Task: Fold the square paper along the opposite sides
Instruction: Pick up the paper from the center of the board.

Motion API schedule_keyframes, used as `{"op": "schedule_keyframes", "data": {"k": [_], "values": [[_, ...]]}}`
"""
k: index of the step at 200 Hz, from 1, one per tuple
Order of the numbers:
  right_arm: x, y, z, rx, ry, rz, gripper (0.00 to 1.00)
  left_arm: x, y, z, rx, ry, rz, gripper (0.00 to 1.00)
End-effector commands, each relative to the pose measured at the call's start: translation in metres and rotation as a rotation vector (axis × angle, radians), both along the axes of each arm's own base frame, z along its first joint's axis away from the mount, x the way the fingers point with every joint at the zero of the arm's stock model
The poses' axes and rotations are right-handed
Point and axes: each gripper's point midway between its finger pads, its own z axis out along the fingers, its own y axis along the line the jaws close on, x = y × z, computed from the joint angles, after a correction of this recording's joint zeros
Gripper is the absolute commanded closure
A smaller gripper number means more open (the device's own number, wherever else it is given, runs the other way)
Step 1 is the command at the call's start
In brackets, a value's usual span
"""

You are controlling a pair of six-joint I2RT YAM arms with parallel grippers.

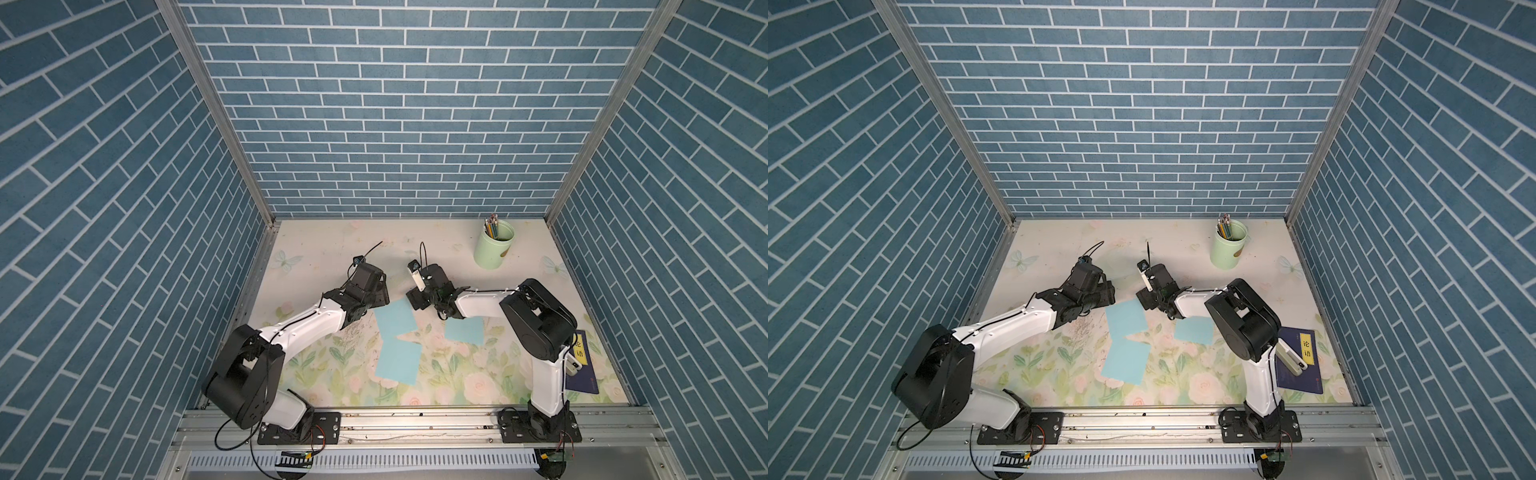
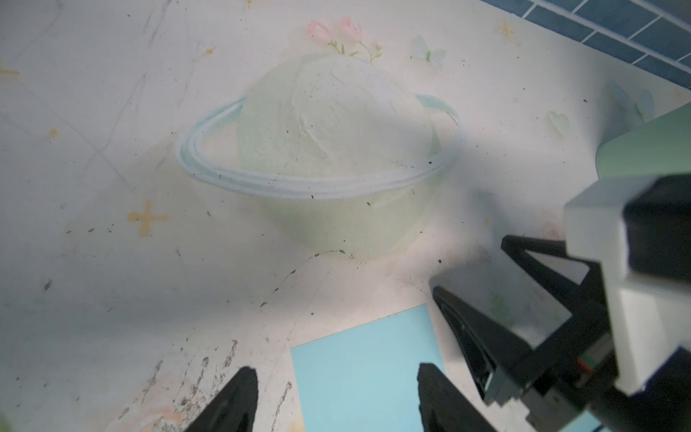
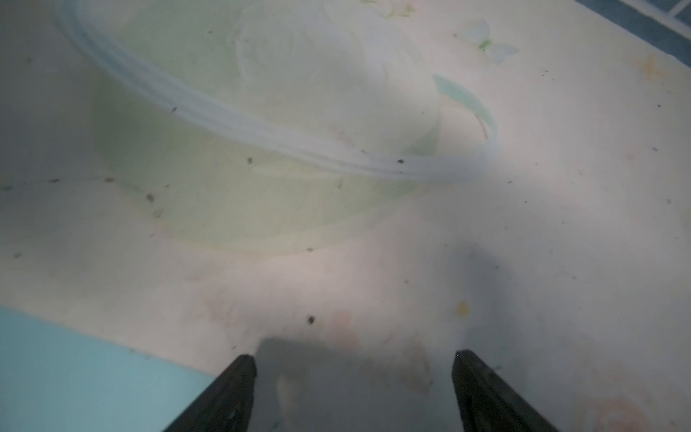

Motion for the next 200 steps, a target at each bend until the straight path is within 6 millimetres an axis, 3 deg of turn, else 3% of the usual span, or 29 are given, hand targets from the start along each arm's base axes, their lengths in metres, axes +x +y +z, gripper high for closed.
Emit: {"op": "schedule_keyframes", "data": {"k": [1, 28, 60, 79, 129, 168, 200], "values": [[0.007, -0.011, -0.018, -0.057, 0.054, -0.013, 0.15, 0.003, -0.007, 0.001, -0.015, 0.008, -0.021, 0.28], [0.006, 0.000, 0.018, 0.035, 0.031, 0.032, 0.16, -0.012, -0.023, -0.016, -0.091, 0.099, -0.075, 0.29], [-0.036, 0.014, 0.048, 0.139, 0.017, 0.170, 0.25, -0.038, -0.036, -0.044, -0.184, 0.236, -0.118, 0.33], [-0.070, 0.017, 0.045, 0.177, 0.062, 0.236, 0.30, -0.044, -0.035, -0.053, -0.175, 0.277, -0.114, 0.33], [-0.125, 0.015, 0.037, 0.328, 0.267, 0.285, 0.39, -0.047, -0.018, -0.065, -0.061, 0.352, -0.059, 0.31], [-0.145, 0.013, 0.017, 0.336, 0.345, 0.314, 0.40, -0.042, -0.020, -0.081, -0.049, 0.367, -0.055, 0.26], [-0.150, 0.019, 0.008, 0.350, 0.370, 0.336, 0.41, -0.039, -0.024, -0.089, -0.053, 0.372, -0.055, 0.24]]}}
